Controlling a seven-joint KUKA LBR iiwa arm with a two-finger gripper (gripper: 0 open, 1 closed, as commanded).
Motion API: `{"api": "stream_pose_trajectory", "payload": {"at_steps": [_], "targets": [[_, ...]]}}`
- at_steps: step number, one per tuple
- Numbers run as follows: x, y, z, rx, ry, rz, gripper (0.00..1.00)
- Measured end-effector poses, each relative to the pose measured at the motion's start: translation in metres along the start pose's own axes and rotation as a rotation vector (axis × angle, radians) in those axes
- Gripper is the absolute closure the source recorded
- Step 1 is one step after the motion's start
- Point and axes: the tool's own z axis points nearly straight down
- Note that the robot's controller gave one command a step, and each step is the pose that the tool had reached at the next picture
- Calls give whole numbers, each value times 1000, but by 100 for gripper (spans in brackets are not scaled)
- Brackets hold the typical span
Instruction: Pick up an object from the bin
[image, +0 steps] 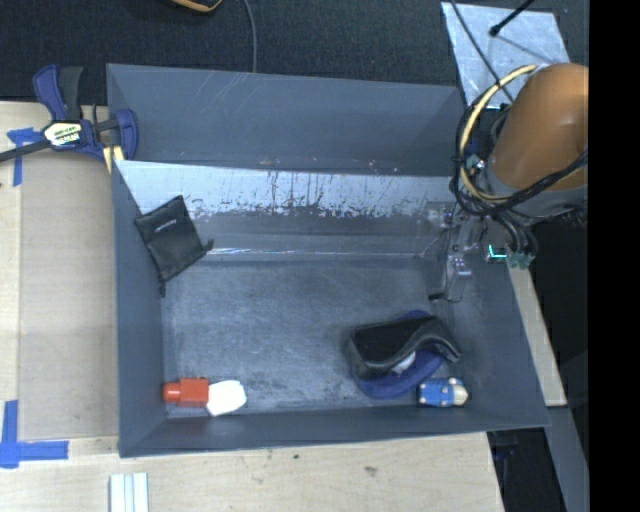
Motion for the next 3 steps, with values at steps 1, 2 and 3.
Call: {"api": "stream_pose_trajectory", "payload": {"at_steps": [1,2,3], "targets": [[108,-2,89,1,-11,-162,0],[105,-2,86,3,-20,-166,100],[89,34,104,26,-35,-622,100]]}}
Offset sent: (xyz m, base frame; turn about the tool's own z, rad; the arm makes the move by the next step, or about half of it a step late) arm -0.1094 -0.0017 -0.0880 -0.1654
